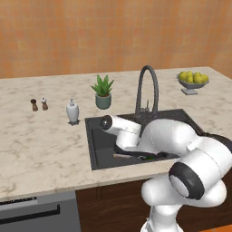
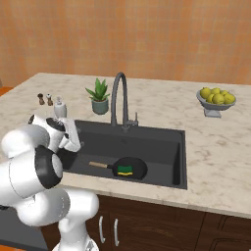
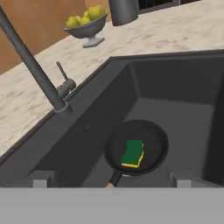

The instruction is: Pick the pan and sponge and place them into the sink. Then turn on the water.

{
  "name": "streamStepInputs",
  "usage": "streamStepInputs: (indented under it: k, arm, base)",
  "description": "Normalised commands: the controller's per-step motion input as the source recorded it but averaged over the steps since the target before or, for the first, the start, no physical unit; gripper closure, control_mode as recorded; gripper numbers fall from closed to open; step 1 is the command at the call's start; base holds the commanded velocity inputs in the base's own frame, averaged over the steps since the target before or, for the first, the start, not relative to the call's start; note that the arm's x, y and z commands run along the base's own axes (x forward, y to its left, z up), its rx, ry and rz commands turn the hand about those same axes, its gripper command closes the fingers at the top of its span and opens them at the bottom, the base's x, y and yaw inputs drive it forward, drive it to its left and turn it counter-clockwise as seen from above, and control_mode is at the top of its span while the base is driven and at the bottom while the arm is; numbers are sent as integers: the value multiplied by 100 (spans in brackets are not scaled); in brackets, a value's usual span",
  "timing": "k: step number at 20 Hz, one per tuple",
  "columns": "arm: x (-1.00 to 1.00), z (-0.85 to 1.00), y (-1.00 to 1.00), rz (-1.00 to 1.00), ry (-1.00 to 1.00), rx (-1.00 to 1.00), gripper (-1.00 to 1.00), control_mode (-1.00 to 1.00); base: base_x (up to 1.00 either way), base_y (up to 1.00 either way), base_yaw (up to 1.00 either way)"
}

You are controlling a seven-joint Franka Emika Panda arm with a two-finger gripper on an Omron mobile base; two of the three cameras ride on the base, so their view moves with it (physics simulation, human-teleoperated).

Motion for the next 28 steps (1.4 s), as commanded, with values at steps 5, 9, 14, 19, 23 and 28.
streamStepInputs:
  k: [5, 9, 14, 19, 23, 28]
  arm:
    - [-76, 88, 8, 26, -37, -6, -100, -100]
    - [-57, 100, -3, 3, -21, 0, -100, -100]
    - [-56, 100, -6, 1, -5, 1, -100, -100]
    - [-42, 92, -12, 13, -5, 0, -100, -100]
    - [-30, 58, -54, 15, 0, 9, -100, -100]
    - [-21, 32, -81, 13, 0, 24, -100, -100]
  base:
    - [0, 0, 0]
    - [0, 0, 0]
    - [0, 0, 0]
    - [0, 0, 0]
    - [0, 0, 0]
    - [0, 0, 0]
